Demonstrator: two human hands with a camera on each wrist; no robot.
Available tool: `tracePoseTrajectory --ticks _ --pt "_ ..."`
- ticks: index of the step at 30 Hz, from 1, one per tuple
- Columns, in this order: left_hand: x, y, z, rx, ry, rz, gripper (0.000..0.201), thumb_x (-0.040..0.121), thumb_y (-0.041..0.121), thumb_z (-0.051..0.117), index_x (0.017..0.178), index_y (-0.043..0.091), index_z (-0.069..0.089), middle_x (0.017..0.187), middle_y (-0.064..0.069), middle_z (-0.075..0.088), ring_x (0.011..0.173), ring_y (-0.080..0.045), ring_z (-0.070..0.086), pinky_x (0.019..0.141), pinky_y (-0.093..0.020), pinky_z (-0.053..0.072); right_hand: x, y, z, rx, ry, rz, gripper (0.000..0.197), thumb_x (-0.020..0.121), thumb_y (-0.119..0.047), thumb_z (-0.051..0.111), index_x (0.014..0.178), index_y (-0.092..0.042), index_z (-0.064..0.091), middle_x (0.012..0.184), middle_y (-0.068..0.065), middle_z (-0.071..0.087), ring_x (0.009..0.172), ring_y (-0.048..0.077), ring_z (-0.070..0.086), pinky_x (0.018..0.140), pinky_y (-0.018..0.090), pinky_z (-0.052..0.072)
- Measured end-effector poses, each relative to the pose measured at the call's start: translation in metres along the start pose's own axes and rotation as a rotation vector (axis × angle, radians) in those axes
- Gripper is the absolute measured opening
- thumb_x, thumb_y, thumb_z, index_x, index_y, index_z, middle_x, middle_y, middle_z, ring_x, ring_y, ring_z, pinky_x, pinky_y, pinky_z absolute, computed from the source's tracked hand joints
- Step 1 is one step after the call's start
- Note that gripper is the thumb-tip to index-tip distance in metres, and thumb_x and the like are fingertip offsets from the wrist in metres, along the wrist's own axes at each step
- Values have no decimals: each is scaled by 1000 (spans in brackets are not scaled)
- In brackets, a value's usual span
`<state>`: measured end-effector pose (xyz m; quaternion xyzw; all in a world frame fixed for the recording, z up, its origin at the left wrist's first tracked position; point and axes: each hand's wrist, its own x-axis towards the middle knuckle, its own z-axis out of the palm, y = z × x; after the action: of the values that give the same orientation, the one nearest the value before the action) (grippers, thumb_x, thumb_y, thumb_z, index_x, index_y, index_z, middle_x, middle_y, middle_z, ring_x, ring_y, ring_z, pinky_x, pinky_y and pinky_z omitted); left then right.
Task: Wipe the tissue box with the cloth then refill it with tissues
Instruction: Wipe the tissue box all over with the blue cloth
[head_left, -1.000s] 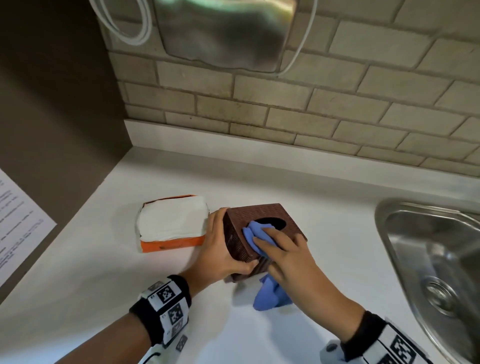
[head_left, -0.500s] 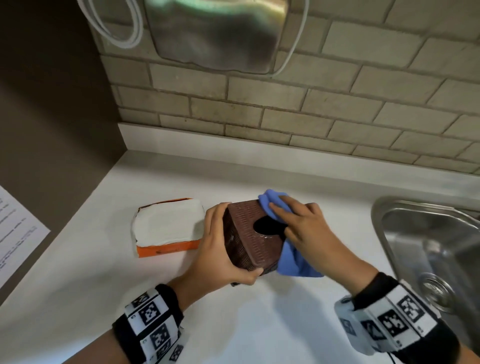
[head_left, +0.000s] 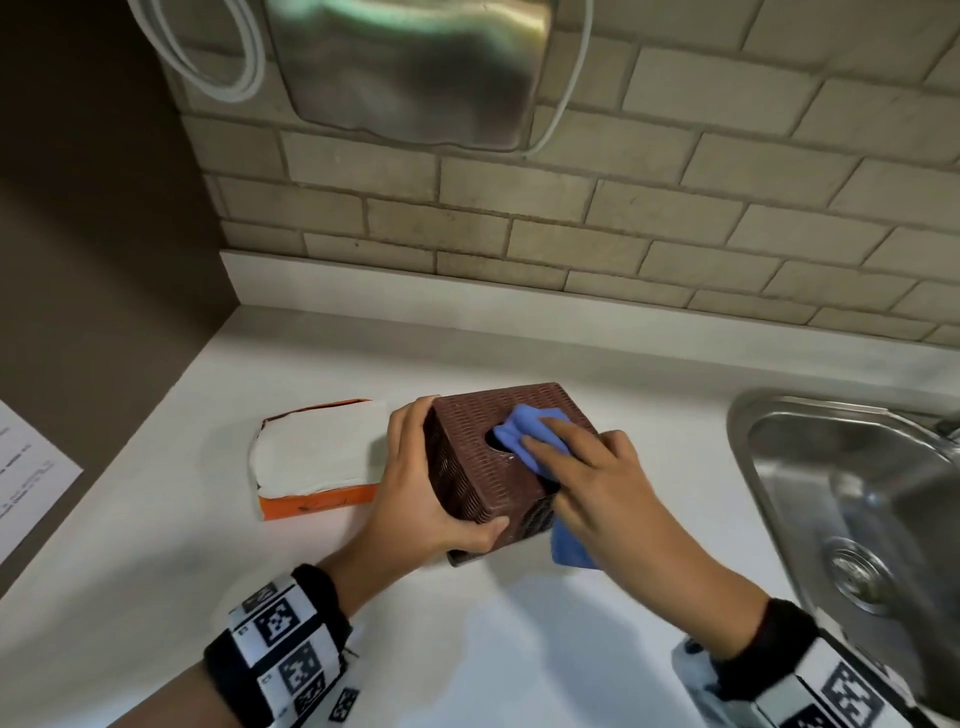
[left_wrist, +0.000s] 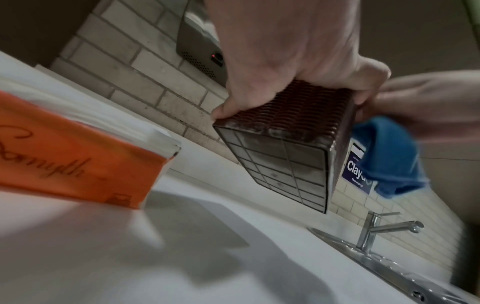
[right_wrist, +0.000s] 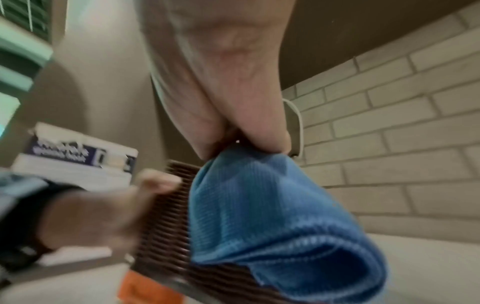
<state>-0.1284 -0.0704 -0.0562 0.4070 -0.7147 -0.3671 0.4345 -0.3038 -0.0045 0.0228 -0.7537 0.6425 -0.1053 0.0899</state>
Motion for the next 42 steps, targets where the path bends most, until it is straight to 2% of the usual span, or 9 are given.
tracePoseTrajectory --ticks 8,13,16,18,24,28,32,38,42 --pt "0 -3 -2 12 6 7 115 41 48 80 138 22 24 130 7 28 127 -21 43 108 -39 40 -13 3 2 -2 92 -45 53 76 -19 34 120 -25 62 128 -2 57 82 19 49 75 25 50" --pt "4 11 2 12 22 65 100 40 45 79 121 48 22 119 37 25 117 -14 44 98 -22 41 -13 -26 0 223 -21 -142 63 80 -34 18 136 -31 48 143 -20 32 107 13 31 97 6 19" --pt "4 7 -4 29 27 59 106 41 47 78 132 34 25 124 18 29 120 -8 42 100 -14 36 -13 -4 -2 133 13 -92 63 80 -33 17 136 -33 48 146 -15 33 102 15 33 96 14 26" --pt "2 4 -7 56 9 19 117 40 50 78 140 16 25 128 4 28 125 -16 42 106 -23 34 -11 11 -2 77 28 -17 64 80 -31 16 132 -28 54 145 -5 42 96 16 35 92 27 38" --pt "1 9 -6 45 33 41 107 42 46 78 131 33 22 121 20 27 117 6 38 95 1 28 -11 -8 3 155 2 -119 62 81 -31 18 134 -30 50 146 -10 37 102 12 32 89 13 23" --pt "-1 9 -7 94 12 15 116 41 50 77 138 11 27 127 2 27 120 -10 39 98 0 27 -7 3 2 125 20 -58 62 81 -32 17 129 -28 55 143 -8 42 98 12 31 87 15 23" --pt "-2 12 -7 91 10 46 118 41 47 78 139 8 25 125 4 25 119 12 32 97 2 24 -4 -2 -4 209 -11 -90 52 83 -27 29 125 -28 59 137 -8 47 104 16 41 90 20 26" --pt "-3 11 -9 113 3 44 122 39 46 80 140 10 22 129 6 22 123 -1 33 103 -4 25 -1 15 -29 380 261 112 35 91 -19 49 120 -33 61 100 -3 58 89 10 54 76 2 33" --pt "-4 14 -5 113 3 68 122 40 47 79 139 6 23 129 2 23 125 6 28 101 -3 24 -5 0 -25 268 279 23 27 88 -33 63 114 -36 64 92 -2 59 85 12 56 74 14 41"
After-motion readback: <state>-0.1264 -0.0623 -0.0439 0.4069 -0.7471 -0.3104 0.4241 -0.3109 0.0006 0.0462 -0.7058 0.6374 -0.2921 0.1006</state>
